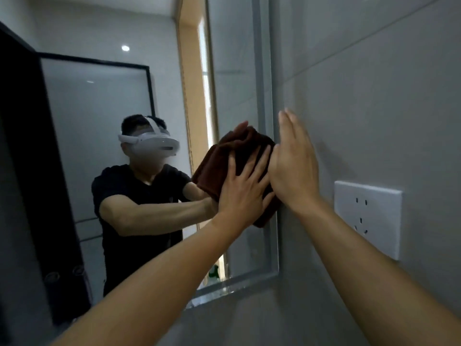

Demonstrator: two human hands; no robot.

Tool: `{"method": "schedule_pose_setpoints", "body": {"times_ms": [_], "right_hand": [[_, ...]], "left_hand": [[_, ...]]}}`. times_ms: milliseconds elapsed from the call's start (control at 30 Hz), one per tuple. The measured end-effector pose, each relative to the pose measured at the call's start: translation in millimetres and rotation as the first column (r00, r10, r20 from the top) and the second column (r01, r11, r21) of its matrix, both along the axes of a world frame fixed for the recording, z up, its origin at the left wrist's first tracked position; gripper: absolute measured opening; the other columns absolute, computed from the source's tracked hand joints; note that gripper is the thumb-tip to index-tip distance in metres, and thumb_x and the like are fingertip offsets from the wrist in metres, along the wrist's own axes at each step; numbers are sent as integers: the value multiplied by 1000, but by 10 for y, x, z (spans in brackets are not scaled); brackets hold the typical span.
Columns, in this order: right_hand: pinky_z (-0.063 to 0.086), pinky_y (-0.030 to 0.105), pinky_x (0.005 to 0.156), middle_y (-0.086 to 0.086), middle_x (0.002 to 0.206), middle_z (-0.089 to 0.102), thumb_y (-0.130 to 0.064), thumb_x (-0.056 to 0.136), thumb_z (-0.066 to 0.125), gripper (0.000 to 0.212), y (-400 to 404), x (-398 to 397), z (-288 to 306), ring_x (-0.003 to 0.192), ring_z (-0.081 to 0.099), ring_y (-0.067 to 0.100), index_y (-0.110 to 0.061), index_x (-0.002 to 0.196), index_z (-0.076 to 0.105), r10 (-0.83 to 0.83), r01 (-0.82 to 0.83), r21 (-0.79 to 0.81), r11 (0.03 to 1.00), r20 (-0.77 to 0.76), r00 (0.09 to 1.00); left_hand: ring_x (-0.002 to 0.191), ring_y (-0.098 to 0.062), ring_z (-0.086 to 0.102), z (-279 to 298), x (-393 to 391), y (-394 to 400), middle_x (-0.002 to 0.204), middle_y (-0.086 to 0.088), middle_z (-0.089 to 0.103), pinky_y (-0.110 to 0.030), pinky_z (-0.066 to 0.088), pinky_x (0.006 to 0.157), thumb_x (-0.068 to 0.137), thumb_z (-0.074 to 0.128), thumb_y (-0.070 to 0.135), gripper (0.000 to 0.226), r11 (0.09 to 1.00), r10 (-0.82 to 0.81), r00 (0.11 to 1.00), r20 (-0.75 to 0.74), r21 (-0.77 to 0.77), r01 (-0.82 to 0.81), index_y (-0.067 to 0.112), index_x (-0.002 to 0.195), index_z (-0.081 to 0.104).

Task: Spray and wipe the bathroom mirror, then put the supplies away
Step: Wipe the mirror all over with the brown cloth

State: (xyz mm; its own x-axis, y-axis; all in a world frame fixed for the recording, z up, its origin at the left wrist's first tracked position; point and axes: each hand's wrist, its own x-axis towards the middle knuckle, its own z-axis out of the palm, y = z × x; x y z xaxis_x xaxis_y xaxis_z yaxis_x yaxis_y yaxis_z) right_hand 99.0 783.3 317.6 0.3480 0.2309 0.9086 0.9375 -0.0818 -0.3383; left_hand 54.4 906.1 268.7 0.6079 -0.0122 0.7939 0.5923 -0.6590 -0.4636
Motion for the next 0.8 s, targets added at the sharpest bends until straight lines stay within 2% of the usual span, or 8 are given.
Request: {"method": "schedule_pose_setpoints", "body": {"times_ms": [67, 200, 300, 467, 533, 700, 800], "right_hand": [[19, 36, 127, 5, 167, 23, -4, 103, 36, 57, -21, 4, -257, 154, 19, 17, -10, 159, 25, 6, -7, -35, 999, -31, 999], [16, 30, 126, 4, 167, 24, -1, 102, 38, 59, -46, 5, -774, 154, 19, 16, -11, 159, 26, 5, -14, -110, 994, -78, 997], [17, 29, 126, 4, 167, 22, 1, 102, 37, 59, -60, -9, -1114, 154, 18, 16, -11, 159, 26, -1, -18, -181, 983, -108, 994], [22, 36, 126, 2, 168, 19, 0, 102, 36, 62, -13, -84, -1529, 155, 17, 16, -13, 160, 22, -7, -39, -295, 955, -155, 988], [23, 37, 125, 1, 168, 19, 1, 101, 37, 63, 18, -121, -1612, 154, 18, 17, -14, 160, 22, -18, -38, -313, 949, -173, 985], [20, 34, 125, 6, 167, 22, 4, 98, 40, 65, 119, -235, -1639, 154, 21, 21, -9, 160, 22, -14, -39, -290, 956, -179, 984], [17, 33, 126, 7, 167, 21, 4, 99, 42, 66, 129, -276, -1640, 154, 19, 21, -9, 160, 20, -2, -42, -265, 963, -164, 986]], "left_hand": [[154, -29, 2, -442, -42, 20, 167, -7, 3, -63, -6, 118, 99, 37, 55, 76, 1000, -1, 997, -76, 1, 1, 21, 159, 6], [149, -28, 22, -1331, -170, 55, 161, -5, 29, -60, -10, 119, 94, 52, 54, 72, 1000, 13, 967, -255, 16, -9, 22, 154, 29], [149, -26, 26, -1743, -277, 67, 160, -4, 32, -58, -9, 120, 92, 55, 52, 73, 999, 41, 949, -313, 20, -37, 22, 154, 31], [148, -25, 30, -1904, -600, 116, 160, -3, 34, -56, -2, 121, 92, 55, 48, 73, 998, 70, 926, -371, 27, -64, 24, 155, 28], [149, -25, 26, -1907, -801, 166, 161, -3, 30, -56, 0, 121, 90, 58, 49, 78, 995, 104, 918, -382, 47, -93, 25, 156, 26], [152, -23, 17, -1956, -1508, 344, 166, -3, 14, -57, 4, 120, 90, 59, 52, 83, 987, 158, 921, -357, 78, -139, 28, 158, 18], [152, -24, 16, -2013, -1884, 435, 167, -2, 10, -57, 14, 118, 91, 59, 53, 83, 983, 179, 923, -342, 111, -149, 30, 158, 17]]}}
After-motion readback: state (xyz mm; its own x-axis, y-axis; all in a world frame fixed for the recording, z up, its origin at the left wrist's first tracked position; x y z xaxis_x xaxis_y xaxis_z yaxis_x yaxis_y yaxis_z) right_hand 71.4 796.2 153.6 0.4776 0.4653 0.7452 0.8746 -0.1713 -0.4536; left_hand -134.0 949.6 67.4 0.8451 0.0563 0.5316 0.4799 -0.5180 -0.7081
